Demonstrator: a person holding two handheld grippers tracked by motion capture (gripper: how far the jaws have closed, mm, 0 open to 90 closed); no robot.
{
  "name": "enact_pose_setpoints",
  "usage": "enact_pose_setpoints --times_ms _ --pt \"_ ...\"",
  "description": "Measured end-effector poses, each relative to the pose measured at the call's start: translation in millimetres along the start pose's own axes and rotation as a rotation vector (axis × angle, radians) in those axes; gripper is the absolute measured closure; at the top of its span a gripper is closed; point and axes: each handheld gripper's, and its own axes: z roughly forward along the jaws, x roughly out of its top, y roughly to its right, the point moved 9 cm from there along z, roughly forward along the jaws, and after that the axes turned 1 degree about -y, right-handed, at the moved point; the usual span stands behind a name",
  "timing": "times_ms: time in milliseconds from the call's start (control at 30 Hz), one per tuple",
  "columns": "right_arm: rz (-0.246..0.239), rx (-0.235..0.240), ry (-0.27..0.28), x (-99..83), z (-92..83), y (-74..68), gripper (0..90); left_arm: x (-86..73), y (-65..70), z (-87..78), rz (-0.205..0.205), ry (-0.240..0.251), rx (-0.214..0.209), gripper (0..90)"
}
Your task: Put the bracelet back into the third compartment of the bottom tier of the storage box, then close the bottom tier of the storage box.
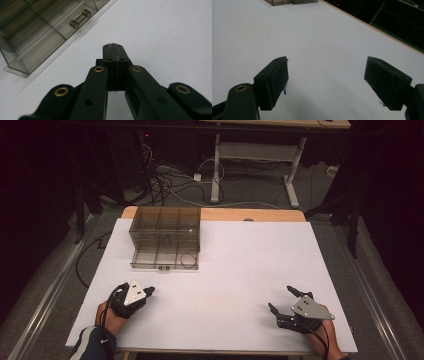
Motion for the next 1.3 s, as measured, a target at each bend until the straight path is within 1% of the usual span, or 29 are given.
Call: enact_pose_setpoints --times_ms 67,133,167,200,233,267,433,533,600,633,767,1067,1300 --pt "0.0 -0.004 -0.002 -0.4 0.1 1.0 19.9 -0.9 -2.4 1.3 -0.005 -0.007 0.002 87.5" --pt "0.015 -0.006 0.007 0.2 -0.5 2.3 19.9 -1.6 -4.3 3.0 -0.004 -0.016 0.002 87.5" --pt "0.015 -0.006 0.007 0.2 -0.5 2.3 19.9 -1.3 -4.9 3.8 -0.007 -0.016 0.001 87.5" --pt "0.014 -0.004 0.007 0.0 -0.6 2.2 19.9 -0.4 -6.7 4.9 0.007 -0.015 0.006 87.5" --pt "0.011 -0.004 0.006 -0.3 -0.8 2.2 19.9 -0.6 -6.5 6.0 0.003 -0.026 0.003 87.5" --pt "0.011 -0.006 0.006 -0.5 -1.0 2.3 19.9 0.0 -7.3 7.4 0.011 -0.032 0.003 87.5" --pt "0.013 -0.009 0.01 -0.5 -2.1 3.9 19.9 0.8 -8.5 11.9 0.021 -0.046 0.003 87.5" --pt "0.008 -0.007 0.013 -0.3 -2.6 3.3 19.9 1.8 -10.3 14.1 0.04 -0.064 0.007 87.5" --pt "0.004 -0.003 0.014 -0.6 -3.1 2.4 19.9 3.3 -12.0 15.9 0.048 -0.067 0.013 87.5" --pt "-0.004 -0.002 0.014 -0.5 -3.2 2.2 19.9 3.7 -12.8 16.4 0.048 -0.067 0.014 87.5" --pt "-0.003 0.002 0.02 1.1 -3.6 1.2 19.9 3.3 -17.8 19.6 0.042 -0.081 0.018 87.5" --pt "-0.004 0.006 0.014 0.2 -2.6 0.3 19.9 7.1 -30.6 23.8 0.026 -0.081 0.031 87.5" --pt "-0.011 0.01 0.013 0.5 -2.1 -1.1 20.0 10.1 -35.3 28.3 0.037 -0.094 0.03 87.5"
